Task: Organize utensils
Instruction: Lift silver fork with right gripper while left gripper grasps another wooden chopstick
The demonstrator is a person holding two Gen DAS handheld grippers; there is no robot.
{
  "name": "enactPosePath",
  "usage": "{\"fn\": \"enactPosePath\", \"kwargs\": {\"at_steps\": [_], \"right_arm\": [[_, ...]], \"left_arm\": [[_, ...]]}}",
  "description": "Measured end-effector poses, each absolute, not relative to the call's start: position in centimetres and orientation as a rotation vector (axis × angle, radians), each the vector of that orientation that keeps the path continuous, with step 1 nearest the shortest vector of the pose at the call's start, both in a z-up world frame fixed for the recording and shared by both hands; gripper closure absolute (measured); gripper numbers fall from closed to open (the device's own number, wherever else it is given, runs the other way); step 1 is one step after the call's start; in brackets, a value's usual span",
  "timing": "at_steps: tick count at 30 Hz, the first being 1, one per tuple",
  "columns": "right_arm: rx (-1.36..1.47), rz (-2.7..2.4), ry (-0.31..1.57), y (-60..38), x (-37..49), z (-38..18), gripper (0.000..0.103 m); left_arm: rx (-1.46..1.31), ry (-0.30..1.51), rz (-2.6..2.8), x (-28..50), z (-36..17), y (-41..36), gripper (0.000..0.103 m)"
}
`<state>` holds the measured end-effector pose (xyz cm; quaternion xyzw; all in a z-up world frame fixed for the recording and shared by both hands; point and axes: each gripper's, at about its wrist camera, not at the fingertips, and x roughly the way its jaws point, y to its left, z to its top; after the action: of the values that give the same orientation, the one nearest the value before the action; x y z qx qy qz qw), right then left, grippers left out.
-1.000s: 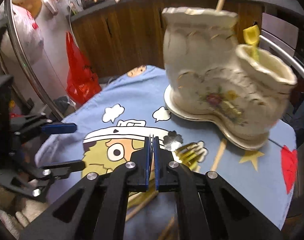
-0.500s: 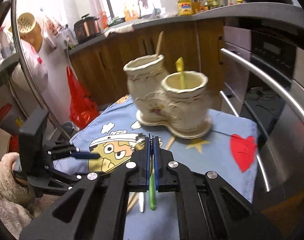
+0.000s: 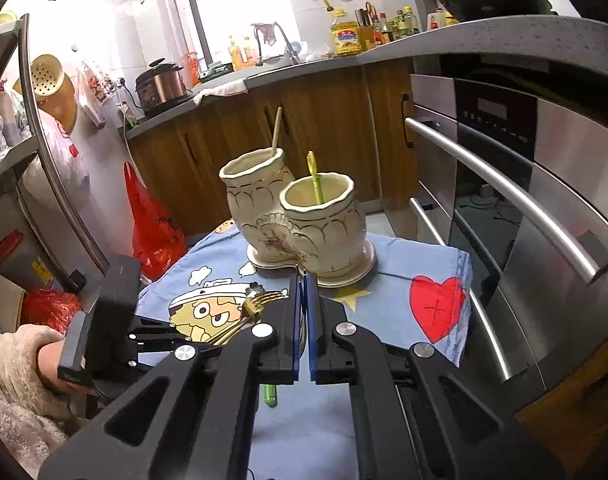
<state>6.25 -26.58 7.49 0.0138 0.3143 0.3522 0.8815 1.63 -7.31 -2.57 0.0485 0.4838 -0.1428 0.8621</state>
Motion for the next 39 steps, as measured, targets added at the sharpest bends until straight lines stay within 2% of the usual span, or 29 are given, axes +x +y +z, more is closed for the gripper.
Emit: {"fn": "enactPosePath", "kwargs": {"at_steps": [5,9,19,33,39], "right_arm": [[0.036,0.74,0.647,-26.9,6.0,7.6,0.1],[0.037,0.758,0.631,-26.3,5.6,7.9,0.1],[0.042,0.76,0.591,-26.1,5.0,9.0,0.1],[0.005,0.719,0.56,-25.3,5.0,9.7,0.1],[-0.006,0.716,0.554,-25.1,5.0,9.8,0.1]], "left_arm": [[0.084,1.045,-0.277,1.8,-2.5,-6.3,0.081],[0.138,1.053,-0.247,1.9,-2.4,-6.8,0.093],[-0.016,1.108,-0.289,0.4,-2.2,-4.0,0.098],[0.032,1.026,-0.313,-3.0,0.9,-3.8,0.098],[0.088,1.055,-0.318,-3.2,0.6,-4.0,0.098]]}}
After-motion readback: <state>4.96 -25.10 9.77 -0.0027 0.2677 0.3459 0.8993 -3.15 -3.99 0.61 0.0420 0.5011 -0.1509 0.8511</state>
